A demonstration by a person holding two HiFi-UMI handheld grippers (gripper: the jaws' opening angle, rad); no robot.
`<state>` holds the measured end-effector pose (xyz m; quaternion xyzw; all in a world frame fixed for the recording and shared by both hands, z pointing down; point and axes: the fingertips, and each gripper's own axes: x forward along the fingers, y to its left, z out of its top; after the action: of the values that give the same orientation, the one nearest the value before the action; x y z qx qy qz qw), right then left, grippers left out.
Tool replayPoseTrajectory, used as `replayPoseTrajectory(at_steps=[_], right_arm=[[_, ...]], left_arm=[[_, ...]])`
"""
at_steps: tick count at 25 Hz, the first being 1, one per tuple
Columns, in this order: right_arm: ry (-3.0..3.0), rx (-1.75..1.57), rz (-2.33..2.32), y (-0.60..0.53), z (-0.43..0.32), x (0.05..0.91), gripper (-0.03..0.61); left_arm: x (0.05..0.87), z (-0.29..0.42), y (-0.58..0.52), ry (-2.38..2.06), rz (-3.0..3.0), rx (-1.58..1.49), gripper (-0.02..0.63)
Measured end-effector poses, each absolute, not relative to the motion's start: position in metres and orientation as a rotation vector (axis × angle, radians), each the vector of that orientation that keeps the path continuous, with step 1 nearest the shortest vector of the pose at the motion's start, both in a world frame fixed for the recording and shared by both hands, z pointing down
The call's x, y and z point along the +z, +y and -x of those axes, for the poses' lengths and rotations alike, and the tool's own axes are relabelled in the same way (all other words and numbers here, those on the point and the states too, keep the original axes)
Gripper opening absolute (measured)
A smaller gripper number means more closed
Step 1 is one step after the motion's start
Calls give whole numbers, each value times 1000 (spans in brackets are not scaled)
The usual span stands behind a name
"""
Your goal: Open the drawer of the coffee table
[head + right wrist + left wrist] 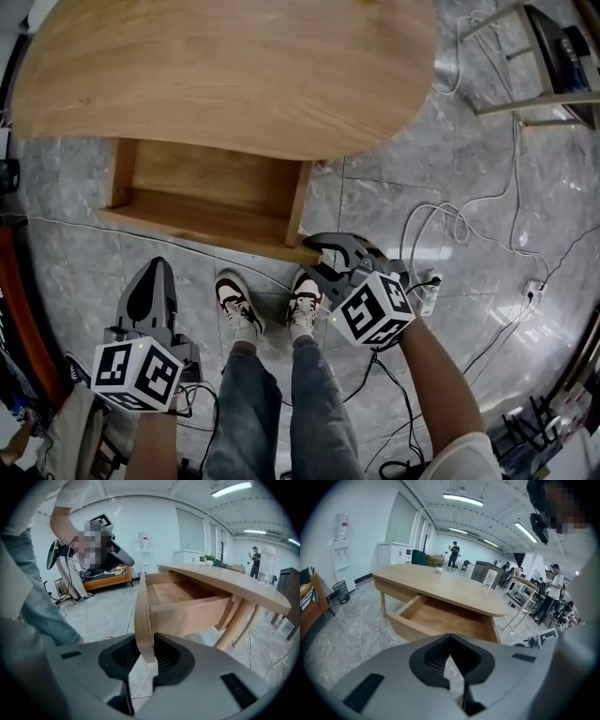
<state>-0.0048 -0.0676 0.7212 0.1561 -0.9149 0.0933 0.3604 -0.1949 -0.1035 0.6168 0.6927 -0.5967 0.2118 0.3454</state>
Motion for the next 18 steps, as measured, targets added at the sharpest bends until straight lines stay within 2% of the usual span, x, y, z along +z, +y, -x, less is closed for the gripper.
replayPoseTrajectory(at_steps=[18], right_arm=[[-2338, 278, -393, -52, 7, 726, 85]], left_arm=[[622, 205, -111, -1551, -1775, 551, -8]])
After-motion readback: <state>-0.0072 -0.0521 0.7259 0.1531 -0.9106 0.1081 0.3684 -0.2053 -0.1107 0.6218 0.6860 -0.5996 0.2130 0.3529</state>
